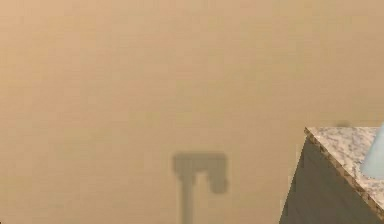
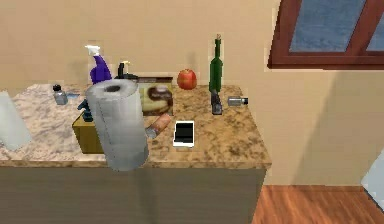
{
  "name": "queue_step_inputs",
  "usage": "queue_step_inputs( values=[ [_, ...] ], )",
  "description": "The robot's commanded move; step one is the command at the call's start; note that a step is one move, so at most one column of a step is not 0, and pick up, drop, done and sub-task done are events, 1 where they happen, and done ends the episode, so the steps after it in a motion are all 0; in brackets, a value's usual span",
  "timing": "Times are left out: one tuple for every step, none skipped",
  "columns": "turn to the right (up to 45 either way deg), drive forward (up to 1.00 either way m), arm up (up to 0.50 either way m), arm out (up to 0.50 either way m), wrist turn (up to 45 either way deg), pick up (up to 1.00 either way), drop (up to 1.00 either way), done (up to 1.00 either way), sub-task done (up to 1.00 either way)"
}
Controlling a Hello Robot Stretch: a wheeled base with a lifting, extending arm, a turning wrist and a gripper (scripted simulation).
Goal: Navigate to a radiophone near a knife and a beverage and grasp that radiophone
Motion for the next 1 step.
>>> queue_step_inputs(
  values=[
    [45.0,0.00,0.00,0.00,0.0,0.00,0.00,0.00,0.00]
  ],
)
